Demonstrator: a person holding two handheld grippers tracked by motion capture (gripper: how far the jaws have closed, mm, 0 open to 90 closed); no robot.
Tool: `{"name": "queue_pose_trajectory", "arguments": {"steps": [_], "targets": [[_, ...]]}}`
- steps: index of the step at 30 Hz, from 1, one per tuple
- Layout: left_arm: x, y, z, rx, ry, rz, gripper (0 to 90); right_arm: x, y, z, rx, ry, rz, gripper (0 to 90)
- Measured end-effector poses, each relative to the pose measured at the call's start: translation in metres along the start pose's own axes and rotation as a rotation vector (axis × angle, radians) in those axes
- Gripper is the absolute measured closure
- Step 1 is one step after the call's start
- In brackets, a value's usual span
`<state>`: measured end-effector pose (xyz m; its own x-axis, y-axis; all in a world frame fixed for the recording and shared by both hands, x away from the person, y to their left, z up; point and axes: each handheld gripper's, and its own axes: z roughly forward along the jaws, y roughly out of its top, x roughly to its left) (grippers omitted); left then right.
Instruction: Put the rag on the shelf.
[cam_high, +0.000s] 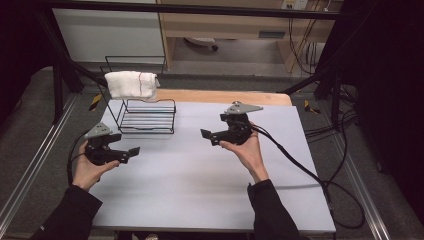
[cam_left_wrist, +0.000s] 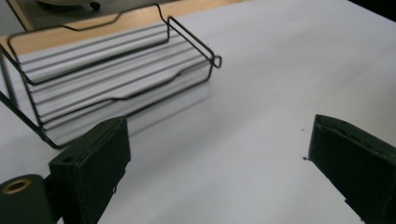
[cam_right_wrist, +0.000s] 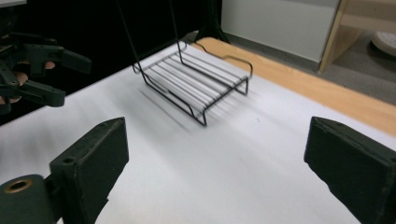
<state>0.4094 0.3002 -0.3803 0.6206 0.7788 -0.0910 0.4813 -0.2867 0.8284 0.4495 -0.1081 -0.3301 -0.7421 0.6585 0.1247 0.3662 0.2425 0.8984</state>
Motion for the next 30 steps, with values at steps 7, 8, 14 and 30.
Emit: {"name": "queue_pose_trajectory", "arguments": {"steps": [7,8,14,30], "targets": [[-0.011,-0.023,0.008,0.032,-0.015,0.015,5.8,-0.020,-0.042,-0.026,0.022,-0.009,0.036,4.8],[-0.013,-0.026,0.009,0.030,-0.016,0.015,5.8,-0.023,-0.047,-0.030,0.023,-0.010,0.043,4.6],[-0.018,-0.040,0.012,0.034,-0.030,0.021,6.1,-0.037,-0.084,-0.052,0.049,-0.026,0.070,2.7],[-0.025,-0.058,0.013,0.040,-0.028,0.057,6.9,-0.059,-0.158,-0.099,0.071,-0.029,0.142,0.6]]}}
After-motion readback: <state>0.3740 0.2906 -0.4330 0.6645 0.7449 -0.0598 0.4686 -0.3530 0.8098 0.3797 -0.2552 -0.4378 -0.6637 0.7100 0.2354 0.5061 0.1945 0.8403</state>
